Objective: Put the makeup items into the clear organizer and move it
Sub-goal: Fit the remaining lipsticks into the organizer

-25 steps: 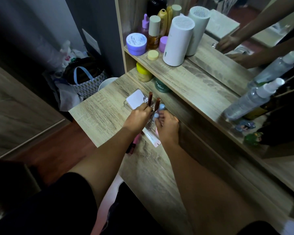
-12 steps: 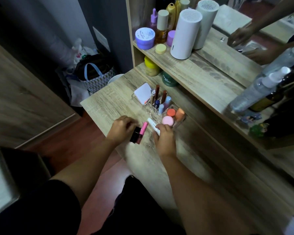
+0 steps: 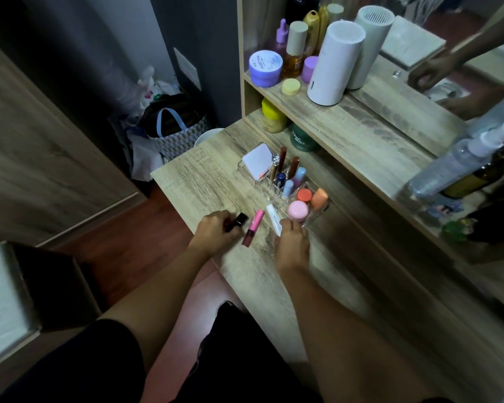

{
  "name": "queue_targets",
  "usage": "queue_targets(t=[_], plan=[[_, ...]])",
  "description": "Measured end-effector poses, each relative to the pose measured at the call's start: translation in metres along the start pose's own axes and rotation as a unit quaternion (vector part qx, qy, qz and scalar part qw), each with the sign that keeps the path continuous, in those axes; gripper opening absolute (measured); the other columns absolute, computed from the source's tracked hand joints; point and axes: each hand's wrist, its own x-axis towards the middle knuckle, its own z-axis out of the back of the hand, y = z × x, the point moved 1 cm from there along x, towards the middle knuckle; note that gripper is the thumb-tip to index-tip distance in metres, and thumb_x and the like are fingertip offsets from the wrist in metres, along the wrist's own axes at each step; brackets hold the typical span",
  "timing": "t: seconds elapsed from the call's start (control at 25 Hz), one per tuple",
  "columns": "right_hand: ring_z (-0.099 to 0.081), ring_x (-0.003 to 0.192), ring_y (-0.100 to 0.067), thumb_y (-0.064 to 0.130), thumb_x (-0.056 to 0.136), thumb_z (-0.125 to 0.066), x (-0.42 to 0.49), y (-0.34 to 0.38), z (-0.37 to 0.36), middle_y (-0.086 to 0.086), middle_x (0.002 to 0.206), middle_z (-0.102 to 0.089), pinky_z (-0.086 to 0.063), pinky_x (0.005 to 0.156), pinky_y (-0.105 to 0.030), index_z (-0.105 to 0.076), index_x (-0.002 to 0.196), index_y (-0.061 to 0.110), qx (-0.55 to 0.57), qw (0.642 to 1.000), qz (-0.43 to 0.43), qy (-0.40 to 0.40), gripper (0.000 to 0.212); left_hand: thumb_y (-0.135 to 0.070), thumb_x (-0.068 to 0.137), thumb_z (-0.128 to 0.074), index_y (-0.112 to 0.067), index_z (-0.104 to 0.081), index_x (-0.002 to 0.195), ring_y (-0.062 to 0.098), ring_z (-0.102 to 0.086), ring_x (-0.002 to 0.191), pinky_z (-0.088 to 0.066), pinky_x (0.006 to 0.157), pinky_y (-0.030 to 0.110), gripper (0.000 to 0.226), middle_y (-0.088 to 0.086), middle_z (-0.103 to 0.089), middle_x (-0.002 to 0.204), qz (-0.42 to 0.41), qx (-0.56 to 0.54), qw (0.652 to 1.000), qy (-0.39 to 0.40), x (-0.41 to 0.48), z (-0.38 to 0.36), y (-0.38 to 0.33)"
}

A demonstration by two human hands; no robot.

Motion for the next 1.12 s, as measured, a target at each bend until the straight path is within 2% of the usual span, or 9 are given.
queue_targets(t=[0.08,0.2,0.4,0.56,0.72,0.8,0.92,1.0,1.12], plan=[[-0.050,0.112,-0.033,0.012,0.088,-0.055,-0.003,-0.001,0.001,-0.017,0.124,-0.054,-0.044,0.094,-0.040,-0.047,0.123,0.007,0.010,1.000,-0.002,0.005,0.036,-0.028,0.076,-0.064,-0.010,-0.061,0.085,0.026,-0.052,0.073,-0.033,0.066,0.025,0.021,0.004,-0.053,0.077,-0.011,0.014,1.000,-0.006,0.002,0.000,0.003],[-0.050,0.113,-0.033,0.015,0.089,-0.054,-0.006,-0.002,0.000,-0.018,0.125,-0.052,-0.046,0.092,-0.039,-0.046,0.122,0.004,0.029,1.000,0.000,0.013,0.036,-0.037,0.076,-0.066,-0.008,-0.061,0.092,0.019,-0.044,0.072,-0.034,0.067,0.026,0.034,0.004,-0.050,0.081,-0.030,0.036,0.999,0.002,0.004,-0.002,0.007],[-0.049,0.114,-0.032,0.013,0.092,-0.046,-0.009,-0.006,0.002,-0.016,0.128,-0.050,-0.045,0.092,-0.039,-0.047,0.122,0.005,0.038,0.999,-0.001,-0.018,0.031,-0.027,0.077,-0.064,-0.007,-0.063,0.097,0.032,-0.058,0.086,-0.034,0.069,0.026,0.028,0.016,-0.062,0.093,-0.026,0.028,0.999,0.014,0.007,-0.002,0.007],[-0.056,0.108,-0.032,0.009,0.095,-0.044,-0.012,-0.005,0.012,-0.017,0.129,-0.051,-0.050,0.088,-0.039,-0.046,0.127,0.006,0.119,0.989,0.037,-0.082,0.032,-0.033,0.079,-0.051,-0.007,-0.065,0.108,0.032,-0.058,0.095,-0.036,0.075,0.027,0.041,0.021,-0.063,0.100,0.000,-0.050,0.998,-0.025,0.013,0.007,0.005],[-0.062,0.106,-0.031,0.012,0.094,-0.051,-0.010,-0.007,0.028,-0.020,0.120,-0.063,-0.046,0.082,-0.023,-0.054,0.119,0.005,0.249,0.955,0.009,-0.162,0.026,-0.021,0.081,-0.068,-0.013,-0.062,0.115,0.025,-0.061,0.093,-0.041,0.080,0.025,0.035,0.011,-0.063,0.103,-0.016,-0.111,0.993,-0.033,0.024,0.018,-0.002],[-0.064,0.100,-0.031,0.012,0.092,-0.055,-0.006,-0.006,0.036,-0.020,0.112,-0.066,-0.045,0.077,-0.023,-0.058,0.113,0.003,0.276,0.939,0.008,-0.205,0.023,-0.017,0.077,-0.073,-0.014,-0.061,0.107,0.020,-0.062,0.084,-0.047,0.077,0.027,0.032,0.006,-0.064,0.097,-0.002,-0.169,0.985,-0.040,0.032,0.024,-0.011],[-0.067,0.089,-0.034,0.008,0.089,-0.059,0.001,-0.004,0.043,-0.024,0.100,-0.068,-0.037,0.071,-0.011,-0.063,0.105,-0.003,0.278,0.927,0.019,-0.251,0.019,-0.015,0.075,-0.075,-0.017,-0.063,0.096,0.018,-0.062,0.079,-0.049,0.073,0.024,0.024,0.005,-0.066,0.094,-0.045,-0.174,0.983,-0.046,0.046,0.031,-0.027],[-0.066,0.095,-0.034,0.007,0.089,-0.060,0.005,-0.003,0.046,-0.026,0.105,-0.068,-0.041,0.078,-0.015,-0.063,0.107,-0.004,0.271,0.928,0.031,-0.253,0.021,-0.013,0.076,-0.073,-0.017,-0.066,0.100,0.020,-0.065,0.081,-0.049,0.075,0.021,0.025,0.009,-0.068,0.099,-0.080,-0.168,0.982,-0.040,0.055,0.033,-0.038],[-0.065,0.101,-0.033,0.005,0.089,-0.059,0.010,-0.001,0.046,-0.025,0.110,-0.067,-0.045,0.084,-0.023,-0.062,0.110,-0.004,0.257,0.934,0.056,-0.244,0.023,-0.010,0.078,-0.071,-0.015,-0.067,0.104,0.023,-0.067,0.089,-0.049,0.082,0.024,0.026,0.011,-0.067,0.102,-0.121,-0.130,0.984,-0.025,0.067,0.033,-0.051]])
